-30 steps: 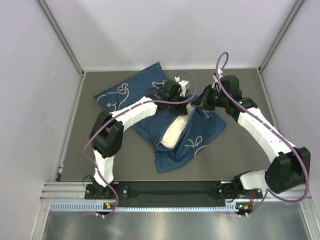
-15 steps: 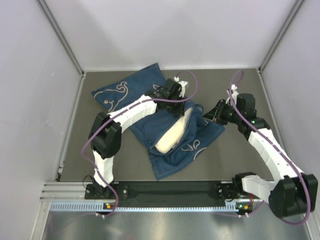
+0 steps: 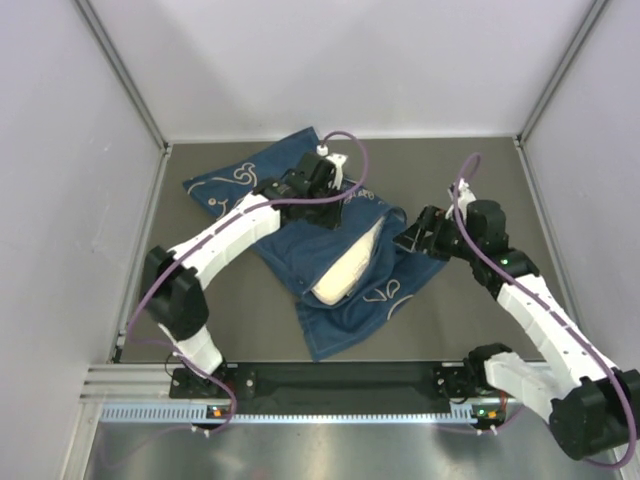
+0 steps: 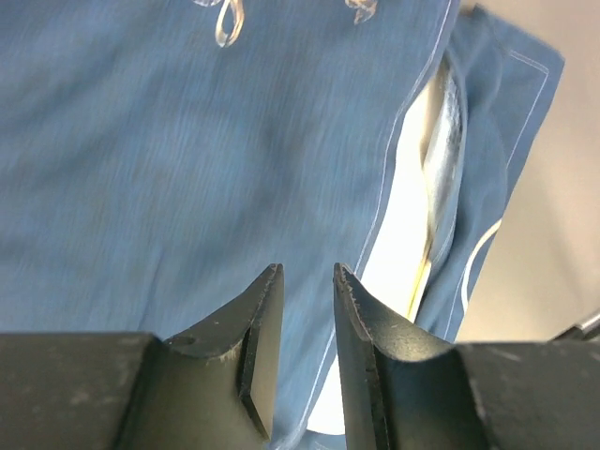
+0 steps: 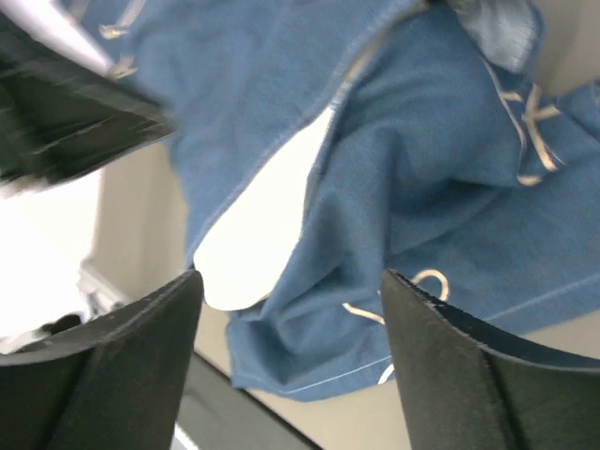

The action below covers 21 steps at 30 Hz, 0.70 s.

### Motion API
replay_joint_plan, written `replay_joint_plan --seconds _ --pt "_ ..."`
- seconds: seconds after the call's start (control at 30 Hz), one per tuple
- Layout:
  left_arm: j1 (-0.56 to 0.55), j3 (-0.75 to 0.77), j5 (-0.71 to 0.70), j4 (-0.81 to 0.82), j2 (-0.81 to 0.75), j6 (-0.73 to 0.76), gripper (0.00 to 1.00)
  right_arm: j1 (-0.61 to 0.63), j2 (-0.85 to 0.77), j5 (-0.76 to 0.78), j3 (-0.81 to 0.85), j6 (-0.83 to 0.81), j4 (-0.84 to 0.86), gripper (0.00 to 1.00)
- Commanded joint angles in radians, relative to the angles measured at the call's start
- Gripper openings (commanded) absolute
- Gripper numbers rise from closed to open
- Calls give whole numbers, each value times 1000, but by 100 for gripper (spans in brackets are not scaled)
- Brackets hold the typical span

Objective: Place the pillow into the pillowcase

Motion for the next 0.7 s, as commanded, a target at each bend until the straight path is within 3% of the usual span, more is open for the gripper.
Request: replay_joint_plan --seconds 0.0,0.13,0.23,0.43,0.67 --pt "-2 -122 -55 26 -138 -10 33 129 26 239 55 31 -66 74" --pt "-3 -234 -89 57 -247 -30 33 261 107 425 118 141 -116 73" --pt "-3 -298 -72 76 -288 -53 33 354 176 656 199 254 -197 73" --pt "-5 -384 -21 123 -322 -75 32 416 296 765 265 359 -217 72" --pt "-29 -390 -9 142 -307 -81 31 430 472 798 371 358 -255 70"
